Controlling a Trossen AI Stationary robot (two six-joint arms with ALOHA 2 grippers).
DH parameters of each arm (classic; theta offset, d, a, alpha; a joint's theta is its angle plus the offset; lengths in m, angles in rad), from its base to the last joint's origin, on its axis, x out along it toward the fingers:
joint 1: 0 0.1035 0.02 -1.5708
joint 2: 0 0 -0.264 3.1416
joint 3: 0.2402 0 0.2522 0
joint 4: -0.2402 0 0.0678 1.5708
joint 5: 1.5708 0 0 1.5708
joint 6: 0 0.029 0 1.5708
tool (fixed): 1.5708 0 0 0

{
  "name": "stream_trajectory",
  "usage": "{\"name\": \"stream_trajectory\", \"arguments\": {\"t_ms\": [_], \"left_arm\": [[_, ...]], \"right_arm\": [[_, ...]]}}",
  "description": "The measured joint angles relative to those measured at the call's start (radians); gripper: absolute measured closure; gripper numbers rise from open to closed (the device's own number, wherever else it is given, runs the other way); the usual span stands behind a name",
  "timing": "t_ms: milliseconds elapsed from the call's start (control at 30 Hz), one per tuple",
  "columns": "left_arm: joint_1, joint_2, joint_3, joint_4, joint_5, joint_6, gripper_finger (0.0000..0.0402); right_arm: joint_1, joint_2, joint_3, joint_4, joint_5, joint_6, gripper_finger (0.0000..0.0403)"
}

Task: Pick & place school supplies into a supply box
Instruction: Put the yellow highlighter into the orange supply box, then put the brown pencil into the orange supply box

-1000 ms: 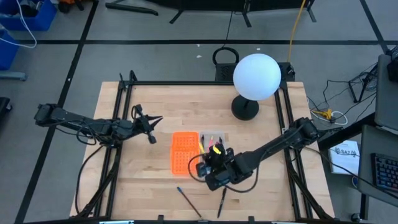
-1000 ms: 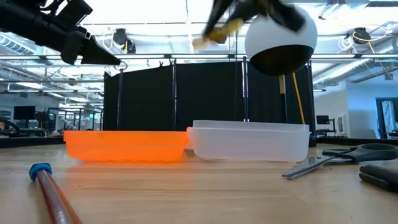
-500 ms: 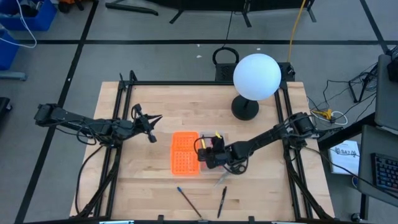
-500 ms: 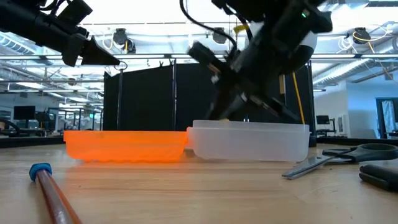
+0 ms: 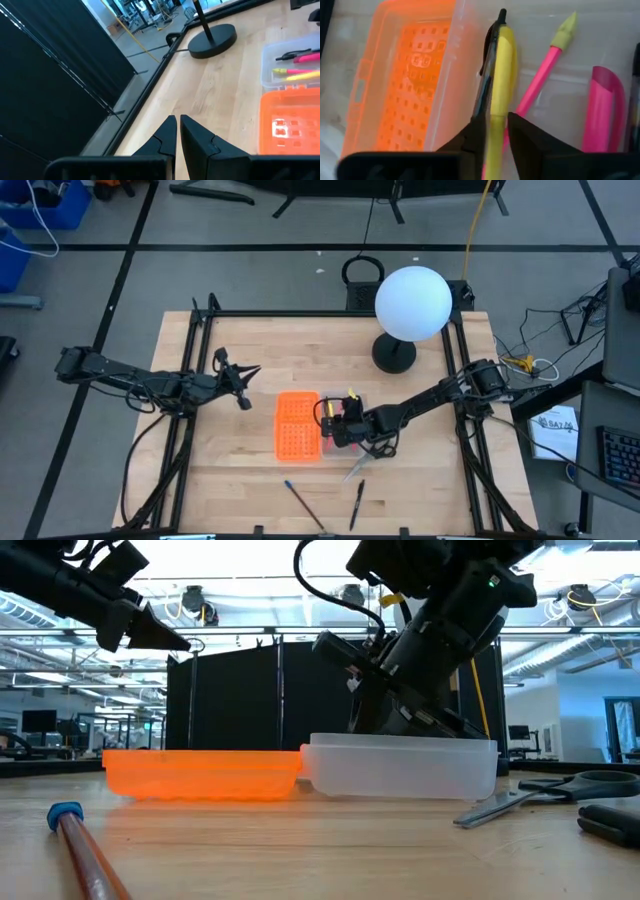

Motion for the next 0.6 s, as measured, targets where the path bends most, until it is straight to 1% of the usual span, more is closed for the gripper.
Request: {"name": "stream_trajectory", "arguments": {"t_ms": [67, 167, 267, 400, 500, 600], "left_arm": [[0.0, 0.0, 0.0, -0.005, 0.0, -0.003, 0.0371], [-0.001, 0.0, 0.0, -0.006, 0.008, -0.005, 0.0371], [-0.001, 0.0, 0.0, -0.006, 0.009, -0.007, 0.0371], [-0.001, 0.0, 0.0, -0.006, 0.01, -0.007, 0.0371], [-0.001, 0.0, 0.0, -0.023, 0.01, -0.019, 0.0371], [-0.001, 0.0, 0.0, -0.058, 0.012, -0.023, 0.0371]], "right_arm": [[0.0, 0.0, 0.0, 0.0, 0.0, -0.013, 0.0308], [0.0, 0.0, 0.0, 0.0, 0.0, -0.022, 0.029], [0.001, -0.02, 0.0, -0.009, -0.001, -0.045, 0.0284], [0.001, -0.107, 0.0, -0.074, 0.012, -0.131, 0.0288], [0.025, -0.209, 0.0, -0.148, 0.102, -0.212, 0.0296], [0.07, -0.325, 0.0, -0.225, 0.211, -0.374, 0.0305]]}}
